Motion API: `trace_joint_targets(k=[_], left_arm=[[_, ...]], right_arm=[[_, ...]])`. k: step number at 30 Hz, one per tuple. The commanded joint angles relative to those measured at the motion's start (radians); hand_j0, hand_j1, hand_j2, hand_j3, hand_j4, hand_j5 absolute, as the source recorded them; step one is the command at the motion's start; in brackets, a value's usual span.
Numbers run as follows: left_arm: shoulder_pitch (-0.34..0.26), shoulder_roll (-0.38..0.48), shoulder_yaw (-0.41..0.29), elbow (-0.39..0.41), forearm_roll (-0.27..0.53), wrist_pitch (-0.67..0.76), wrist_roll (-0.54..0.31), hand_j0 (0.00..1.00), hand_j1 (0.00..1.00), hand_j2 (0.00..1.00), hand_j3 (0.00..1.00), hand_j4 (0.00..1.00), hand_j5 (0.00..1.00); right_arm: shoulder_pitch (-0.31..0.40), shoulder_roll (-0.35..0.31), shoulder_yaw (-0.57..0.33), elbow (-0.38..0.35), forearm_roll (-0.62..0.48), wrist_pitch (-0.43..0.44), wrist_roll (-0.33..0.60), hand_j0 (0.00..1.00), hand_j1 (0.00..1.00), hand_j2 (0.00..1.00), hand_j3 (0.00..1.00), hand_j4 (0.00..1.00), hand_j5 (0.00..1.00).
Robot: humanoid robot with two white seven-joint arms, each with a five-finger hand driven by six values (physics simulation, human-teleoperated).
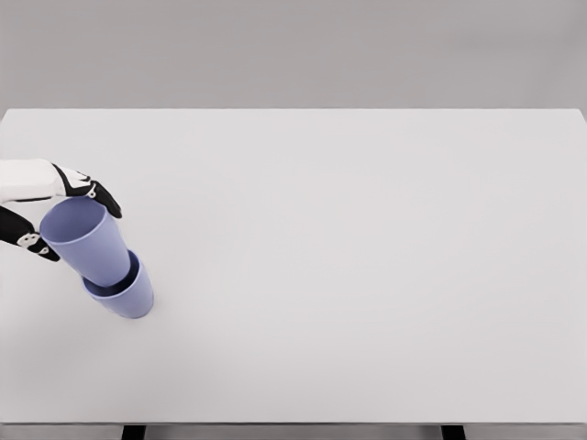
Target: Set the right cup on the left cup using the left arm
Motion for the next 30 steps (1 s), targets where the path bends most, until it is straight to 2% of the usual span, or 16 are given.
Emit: trace_joint_targets(k=[1,6,7,8,17,19,21,22,23,25,29,30], left_arm=[[0.0,-0.009,0.001,0.007,0.008,0.003,0.0,0.66,0.66,0.66,0.66,0.66,0.66],[0.015,-0.011,0.003,0.005,0.003,0.003,0.0,0.67,0.67,0.67,0.67,0.67,0.67],[0.015,-0.011,0.004,0.004,0.003,0.003,0.0,0.8,0.8,0.8,0.8,0.8,0.8],[0.02,-0.011,0.006,0.004,0.003,0.003,0.0,1.0,1.0,1.0,1.0,1.0,1.0],[0.026,0.002,0.02,-0.007,0.011,0.003,0.0,1.0,1.0,1.0,1.0,1.0,1.0],[0.019,0.02,0.043,-0.021,0.023,0.003,0.0,1.0,1.0,1.0,1.0,1.0,1.0],[0.005,0.077,0.058,-0.067,0.08,0.003,0.0,1.0,1.0,1.0,1.0,1.0,1.0],[-0.027,0.072,0.076,-0.088,0.106,0.003,0.0,1.0,1.0,1.0,1.0,1.0,1.0],[-0.075,0.055,0.078,-0.117,0.119,0.003,0.0,1.0,1.0,1.0,1.0,1.0,1.0],[-0.153,-0.079,0.078,-0.121,0.126,0.003,0.0,1.0,1.0,1.0,1.0,1.0,1.0],[-0.17,-0.247,0.067,-0.119,0.135,0.003,0.0,1.0,1.0,1.0,1.0,1.0,1.0],[-0.17,-0.265,0.066,-0.119,0.135,0.003,0.0,1.0,1.0,1.0,1.0,1.0,1.0]], right_arm=[[0.0,0.0,0.0,0.0,0.0,0.0,0.0,1.0,1.0,1.0,1.0,1.0,1.0],[0.0,0.0,0.0,0.0,0.0,0.0,0.0,1.0,1.0,1.0,1.0,1.0,1.0],[0.0,0.0,0.0,0.0,0.0,0.0,0.0,1.0,1.0,1.0,1.0,1.0,1.0],[0.0,0.0,0.0,0.0,0.0,0.0,0.0,1.0,1.0,1.0,1.0,1.0,1.0],[0.0,0.0,0.0,0.0,0.0,0.0,0.0,1.0,1.0,1.0,1.0,1.0,1.0],[0.0,0.0,0.0,0.0,0.0,0.0,0.0,1.0,1.0,1.0,1.0,1.0,1.0],[0.0,0.0,0.0,0.0,0.0,0.0,0.0,1.0,1.0,1.0,1.0,1.0,1.0],[0.0,0.0,0.0,0.001,0.0,0.0,0.0,1.0,1.0,1.0,1.0,1.0,1.0],[0.0,0.0,0.0,0.0,0.0,0.0,0.0,1.0,1.0,1.0,1.0,1.0,1.0],[0.0,0.0,0.0,0.0,0.0,0.0,0.0,1.0,1.0,1.0,1.0,1.0,1.0],[0.0,0.0,0.0,0.001,0.0,0.0,0.0,1.0,1.0,1.0,1.0,1.0,1.0],[0.0,0.0,0.0,0.001,0.0,0.0,0.0,1.0,1.0,1.0,1.0,1.0,1.0]])
